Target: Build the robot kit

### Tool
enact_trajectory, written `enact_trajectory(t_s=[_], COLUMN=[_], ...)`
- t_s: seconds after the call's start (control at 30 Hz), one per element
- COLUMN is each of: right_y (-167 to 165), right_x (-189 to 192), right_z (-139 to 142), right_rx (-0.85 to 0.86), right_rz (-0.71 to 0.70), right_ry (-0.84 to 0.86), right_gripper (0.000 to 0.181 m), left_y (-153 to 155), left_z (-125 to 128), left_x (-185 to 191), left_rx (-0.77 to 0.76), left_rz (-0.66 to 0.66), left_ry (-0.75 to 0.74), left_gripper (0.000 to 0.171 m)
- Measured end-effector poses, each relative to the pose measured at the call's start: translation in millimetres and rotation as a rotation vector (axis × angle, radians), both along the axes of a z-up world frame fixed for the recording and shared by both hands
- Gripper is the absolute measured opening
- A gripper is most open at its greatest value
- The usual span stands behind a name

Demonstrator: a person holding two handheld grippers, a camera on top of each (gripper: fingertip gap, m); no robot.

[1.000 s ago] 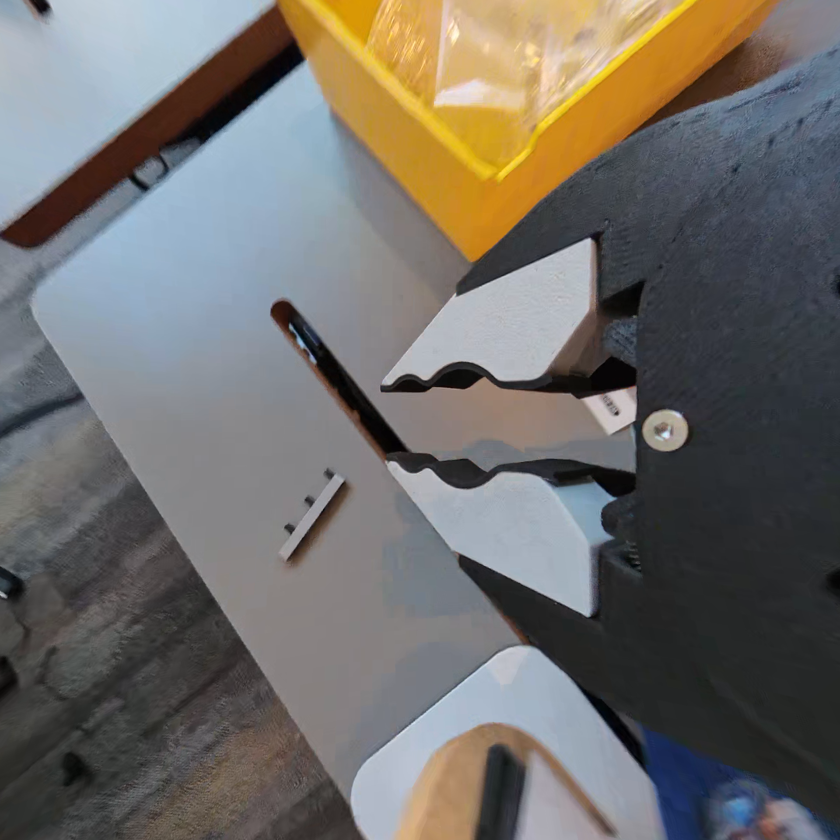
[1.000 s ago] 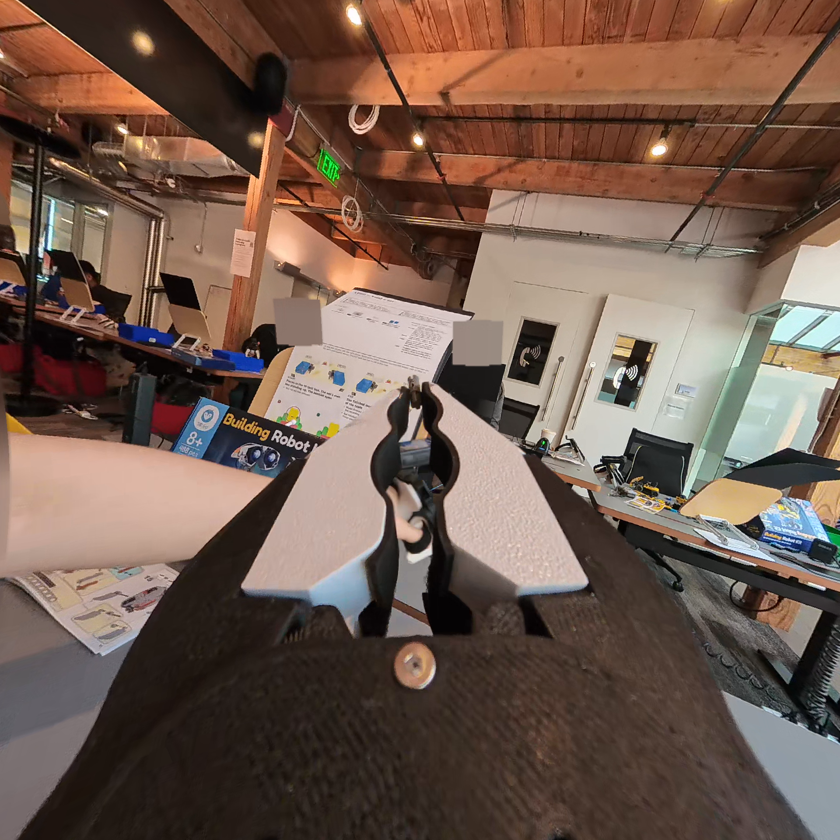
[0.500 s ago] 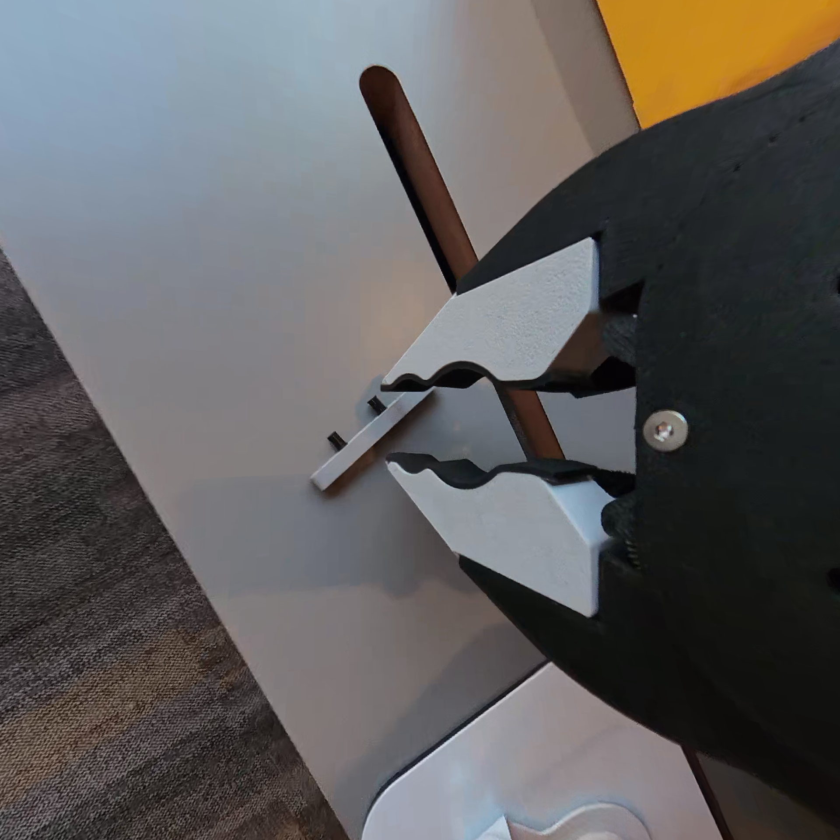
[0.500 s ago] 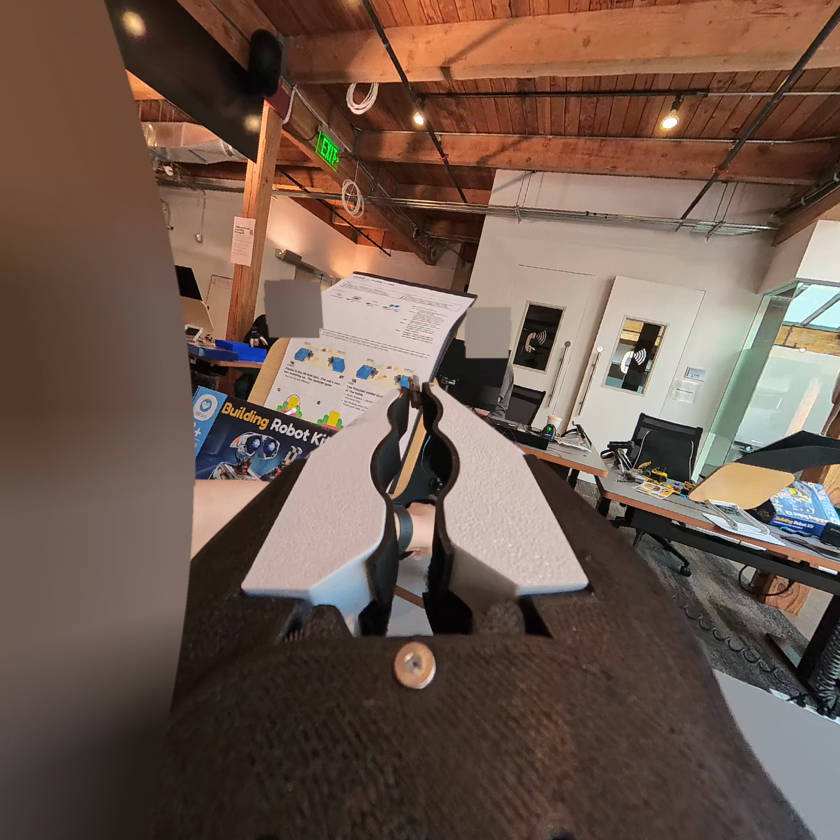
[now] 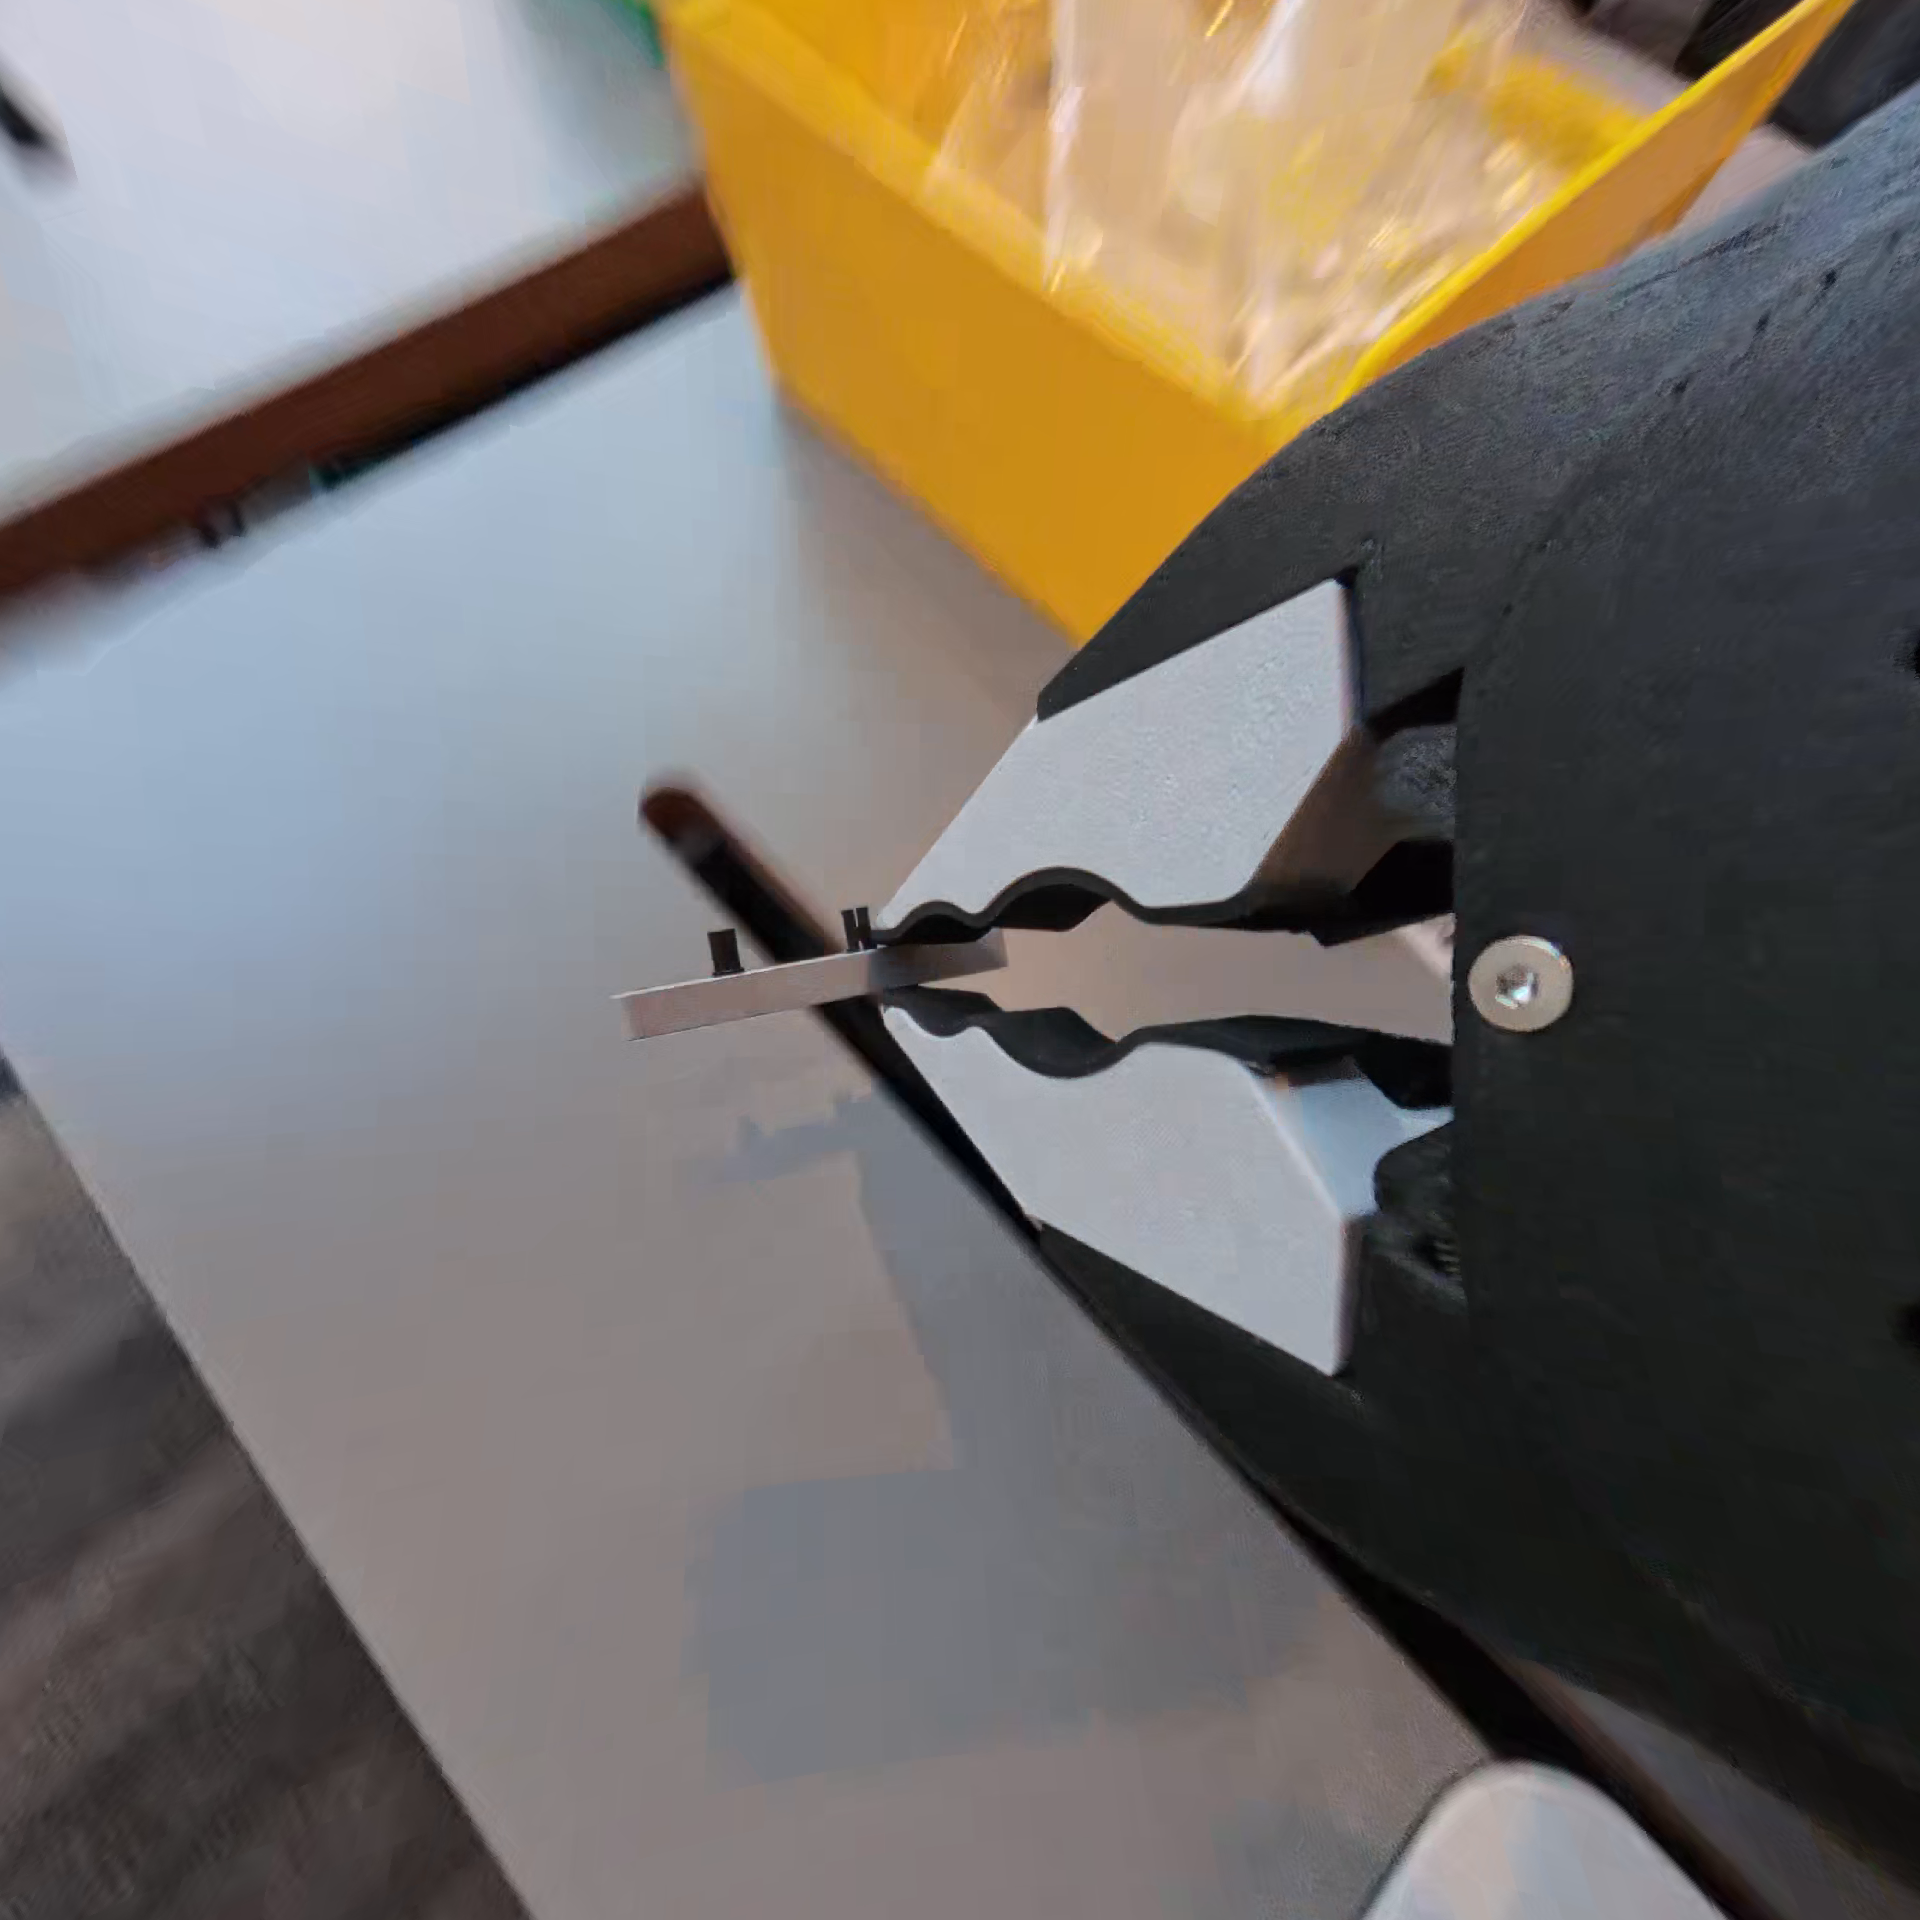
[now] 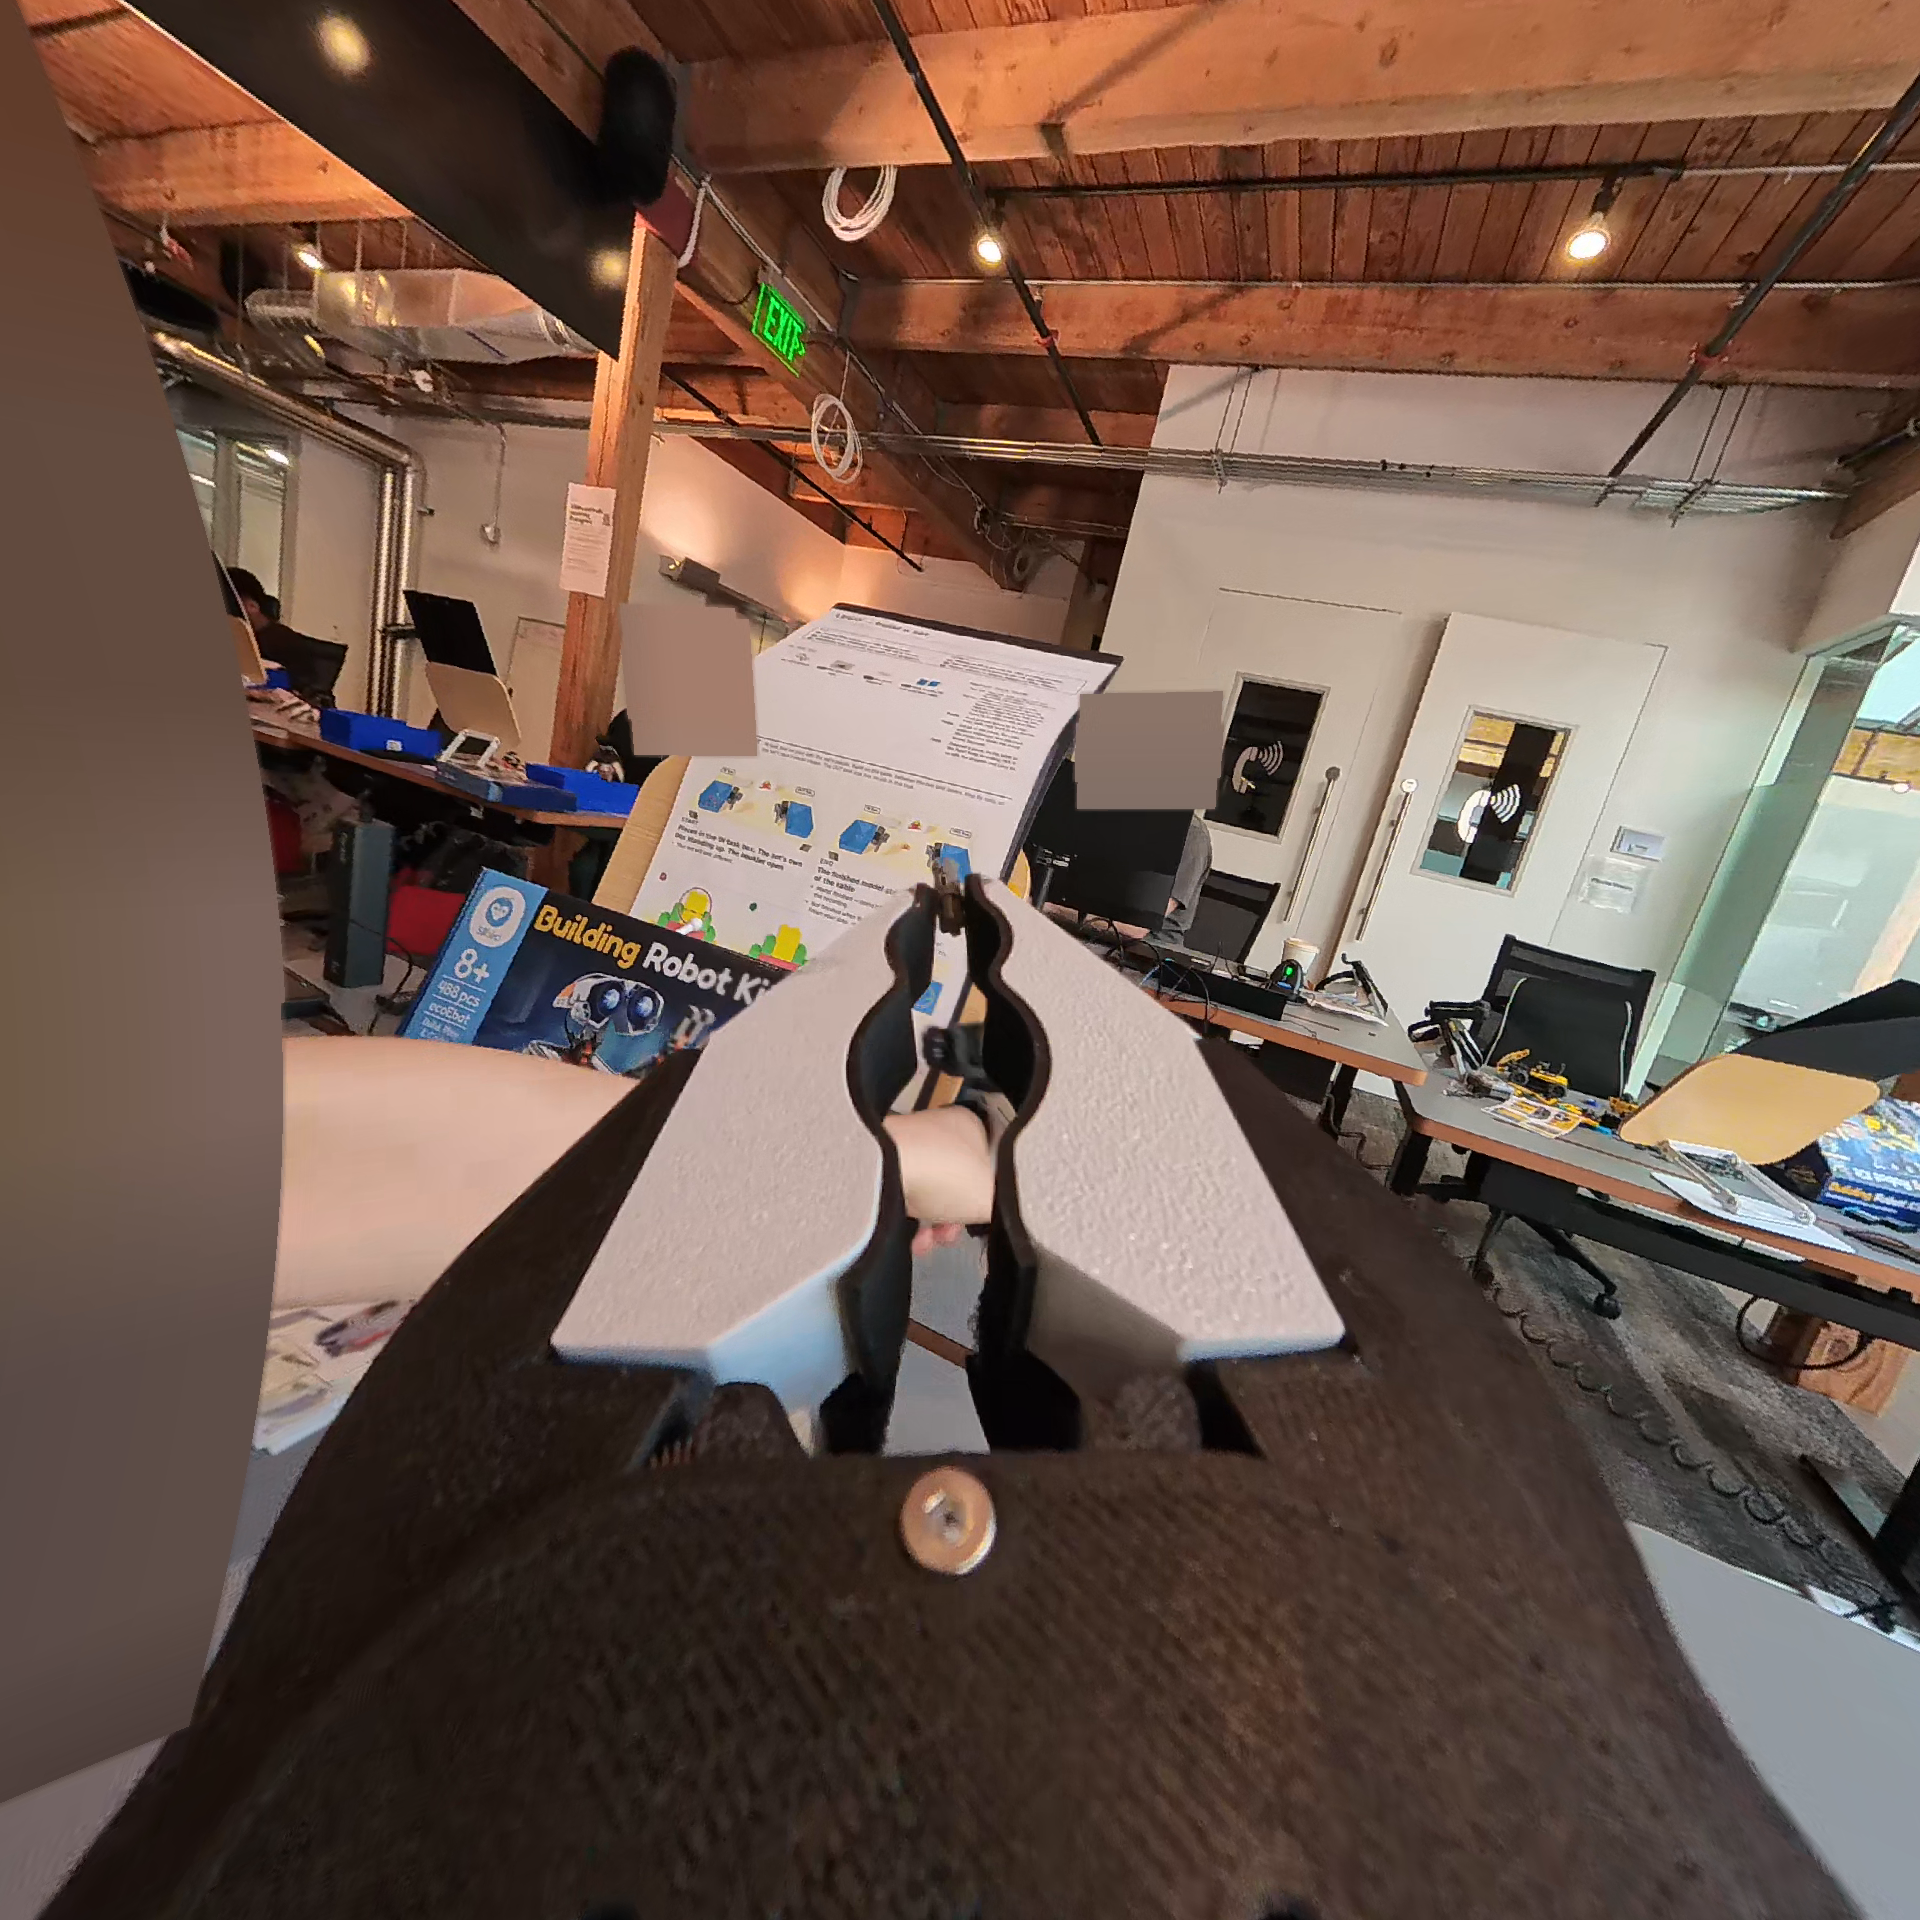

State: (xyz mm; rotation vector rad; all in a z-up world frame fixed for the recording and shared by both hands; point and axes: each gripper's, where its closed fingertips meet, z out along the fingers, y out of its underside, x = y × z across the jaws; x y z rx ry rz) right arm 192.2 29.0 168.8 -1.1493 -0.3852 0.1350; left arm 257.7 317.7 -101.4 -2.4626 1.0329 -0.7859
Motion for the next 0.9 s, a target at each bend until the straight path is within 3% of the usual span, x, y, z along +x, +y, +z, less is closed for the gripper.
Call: enact_trajectory(t_s=[0.1,0.17,0.23,0.33,0.47,0.57,0.73,0.8,0.9], right_y=[-1,-4,-5,-4,1,13,28,31,34], right_x=[-1,-3,-9,-23,-62,-90,-114,-121,-127], right_z=[-1,1,2,4,10,0,-14,-15,-18], right_rx=[-0.005,0.000,-0.001,-0.007,0.004,-0.058,-0.125,-0.128,-0.139], right_rz=[-0.006,0.010,0.046,0.091,0.188,0.199,0.178,0.183,0.190], right_ry=[-0.019,-0.017,-0.010,-0.019,-0.056,-0.133,-0.222,-0.229,-0.239], right_gripper=[0.004,0.004,0.004,0.004,0.004,0.004,0.004,0.004,0.004], left_y=[-91,-155,-209,-246,-291,-312,-327,-328,-324], left_z=[56,65,55,30,-12,-42,-76,-76,-69], left_x=[-28,-82,-161,-302,-422,-459,-488,-487,-479], left_rx=[0.067,0.172,0.261,0.373,0.195,0.079,0.050,0.040,0.015], left_rz=[-0.177,-0.293,-0.370,-0.235,-0.023,0.050,0.040,0.036,0.052], left_ry=[-0.163,-0.104,0.050,0.299,0.338,0.315,0.368,0.339,0.249], left_gripper=[0.006,0.006,0.006,0.006,0.006,0.006,0.006,0.006,0.027])
